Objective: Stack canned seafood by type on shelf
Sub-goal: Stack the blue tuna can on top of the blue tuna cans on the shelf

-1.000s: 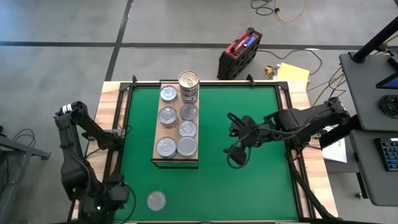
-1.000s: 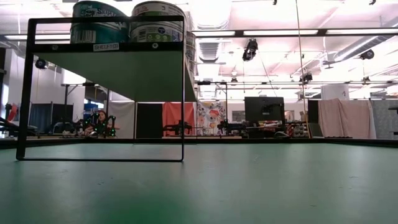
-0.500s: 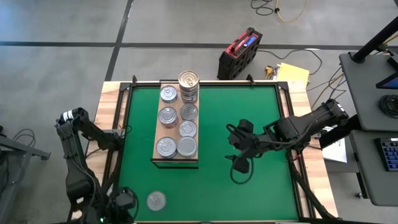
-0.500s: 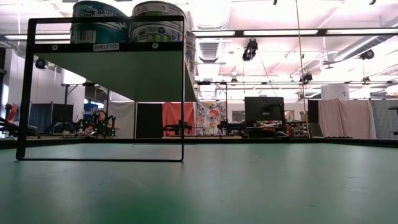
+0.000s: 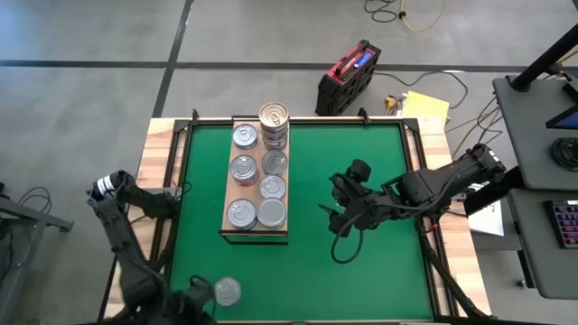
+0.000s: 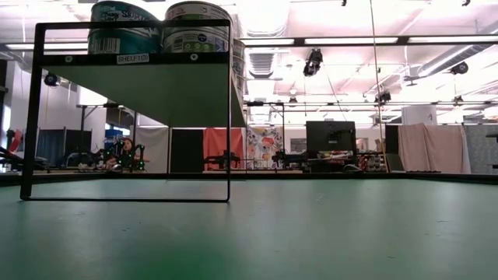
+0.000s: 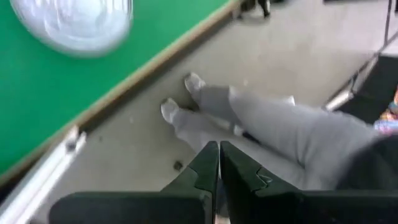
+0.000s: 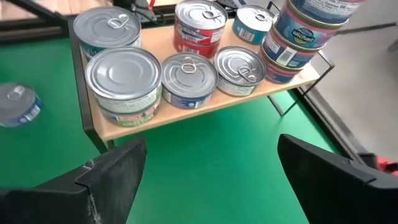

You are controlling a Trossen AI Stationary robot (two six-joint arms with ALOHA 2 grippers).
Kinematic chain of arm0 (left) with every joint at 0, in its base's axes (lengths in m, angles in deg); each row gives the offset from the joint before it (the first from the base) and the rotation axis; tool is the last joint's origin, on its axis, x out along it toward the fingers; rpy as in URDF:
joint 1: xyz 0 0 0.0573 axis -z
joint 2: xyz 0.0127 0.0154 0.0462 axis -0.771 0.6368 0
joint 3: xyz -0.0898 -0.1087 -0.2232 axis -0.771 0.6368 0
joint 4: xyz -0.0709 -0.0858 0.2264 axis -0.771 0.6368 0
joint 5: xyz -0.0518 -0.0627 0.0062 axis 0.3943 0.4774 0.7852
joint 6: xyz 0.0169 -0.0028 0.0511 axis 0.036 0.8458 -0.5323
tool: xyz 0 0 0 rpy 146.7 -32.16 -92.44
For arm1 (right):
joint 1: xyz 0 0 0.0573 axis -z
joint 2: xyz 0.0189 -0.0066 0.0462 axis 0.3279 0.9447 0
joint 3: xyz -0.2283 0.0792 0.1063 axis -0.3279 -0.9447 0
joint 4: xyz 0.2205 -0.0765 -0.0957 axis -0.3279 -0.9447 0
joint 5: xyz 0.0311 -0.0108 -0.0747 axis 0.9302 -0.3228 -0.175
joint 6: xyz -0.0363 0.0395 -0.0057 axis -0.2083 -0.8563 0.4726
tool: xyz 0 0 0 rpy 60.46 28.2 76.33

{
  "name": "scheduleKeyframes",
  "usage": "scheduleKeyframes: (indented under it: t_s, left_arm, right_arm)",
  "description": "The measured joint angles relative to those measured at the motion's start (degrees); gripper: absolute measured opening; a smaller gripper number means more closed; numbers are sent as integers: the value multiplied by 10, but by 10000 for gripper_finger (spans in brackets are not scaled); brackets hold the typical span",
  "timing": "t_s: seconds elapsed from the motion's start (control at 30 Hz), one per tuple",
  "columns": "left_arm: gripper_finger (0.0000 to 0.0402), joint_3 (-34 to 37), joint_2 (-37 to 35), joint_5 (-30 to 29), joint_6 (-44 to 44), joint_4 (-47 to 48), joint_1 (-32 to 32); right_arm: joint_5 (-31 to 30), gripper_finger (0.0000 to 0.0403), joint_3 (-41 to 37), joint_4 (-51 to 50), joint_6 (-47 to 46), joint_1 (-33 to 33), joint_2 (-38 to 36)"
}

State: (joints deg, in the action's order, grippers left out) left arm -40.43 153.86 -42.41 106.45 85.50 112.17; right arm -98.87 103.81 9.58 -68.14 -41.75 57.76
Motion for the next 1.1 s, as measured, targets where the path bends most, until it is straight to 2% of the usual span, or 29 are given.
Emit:
scheduleKeyframes:
  t_s: [0.1,0.23,0.4,0.5,0.67,0.83,0.93,1.1]
  left_arm:
    - [0,31,0,-5,-12,-3,-21]
    - [0,86,-15,49,-31,-25,-47]
    - [0,159,-36,58,-66,-137,-70]
    - [0,187,-42,57,-130,-184,-73]
    - [0,204,-42,63,-226,-188,-76]
    - [0,208,-51,78,-190,-193,-82]
    - [0,210,-61,72,-265,-197,-82]
    - [0,281,-111,44,-298,-207,-84]
  right_arm:
    - [0,354,0,1,20,1,0]
    - [0,354,0,4,14,5,0]
    - [-1,354,0,7,13,6,0]
    - [-1,354,0,8,13,5,0]
    - [-1,354,0,8,13,5,0]
    - [0,354,0,9,1,5,0]
    - [0,354,0,11,-15,5,0]
    - [0,354,0,13,-18,5,0]
